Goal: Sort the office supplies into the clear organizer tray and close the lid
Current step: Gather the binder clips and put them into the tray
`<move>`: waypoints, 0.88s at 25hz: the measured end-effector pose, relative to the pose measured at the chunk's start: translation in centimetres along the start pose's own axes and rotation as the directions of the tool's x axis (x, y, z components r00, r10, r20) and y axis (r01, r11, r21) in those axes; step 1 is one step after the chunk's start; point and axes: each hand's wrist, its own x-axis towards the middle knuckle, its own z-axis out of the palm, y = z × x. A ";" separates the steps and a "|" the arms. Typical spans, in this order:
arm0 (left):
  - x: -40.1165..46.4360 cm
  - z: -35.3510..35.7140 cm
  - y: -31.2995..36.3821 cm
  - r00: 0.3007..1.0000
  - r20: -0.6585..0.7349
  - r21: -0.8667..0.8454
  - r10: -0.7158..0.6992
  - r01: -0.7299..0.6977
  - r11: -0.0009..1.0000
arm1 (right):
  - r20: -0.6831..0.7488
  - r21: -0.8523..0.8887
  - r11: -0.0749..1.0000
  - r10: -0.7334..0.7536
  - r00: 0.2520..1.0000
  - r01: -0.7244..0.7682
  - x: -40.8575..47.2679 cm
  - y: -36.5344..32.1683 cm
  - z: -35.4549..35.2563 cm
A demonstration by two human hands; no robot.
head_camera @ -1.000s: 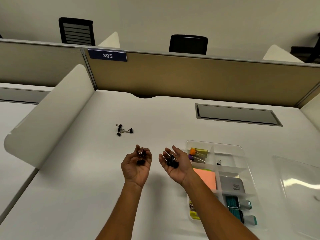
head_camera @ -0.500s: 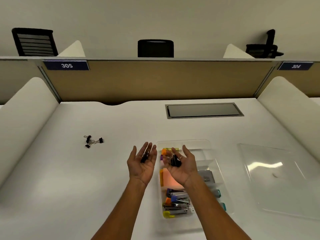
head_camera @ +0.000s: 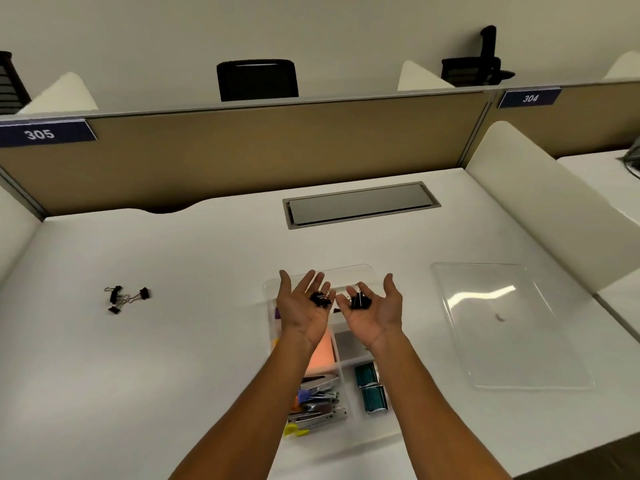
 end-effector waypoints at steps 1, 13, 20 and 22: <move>0.3 0.4 -0.4 1.000 -0.013 0.017 -0.002 0.002 1.000 | -0.010 0.003 1.000 0.000 1.000 0.000 0.3 -0.3 -0.1; 2.4 1.6 -3.2 0.992 -0.120 0.139 0.027 -0.010 0.990 | -0.058 -0.129 0.991 0.021 0.998 -0.028 1.8 -2.5 -0.3; 3.0 0.9 -3.1 0.990 -0.128 0.193 0.056 -0.031 0.981 | -0.049 -0.187 0.981 0.048 0.998 -0.057 1.8 -2.7 0.0; 2.5 1.1 -2.9 0.990 -0.125 0.206 0.059 -0.032 0.978 | -0.047 -0.199 0.979 0.038 0.998 -0.046 1.5 -2.5 0.1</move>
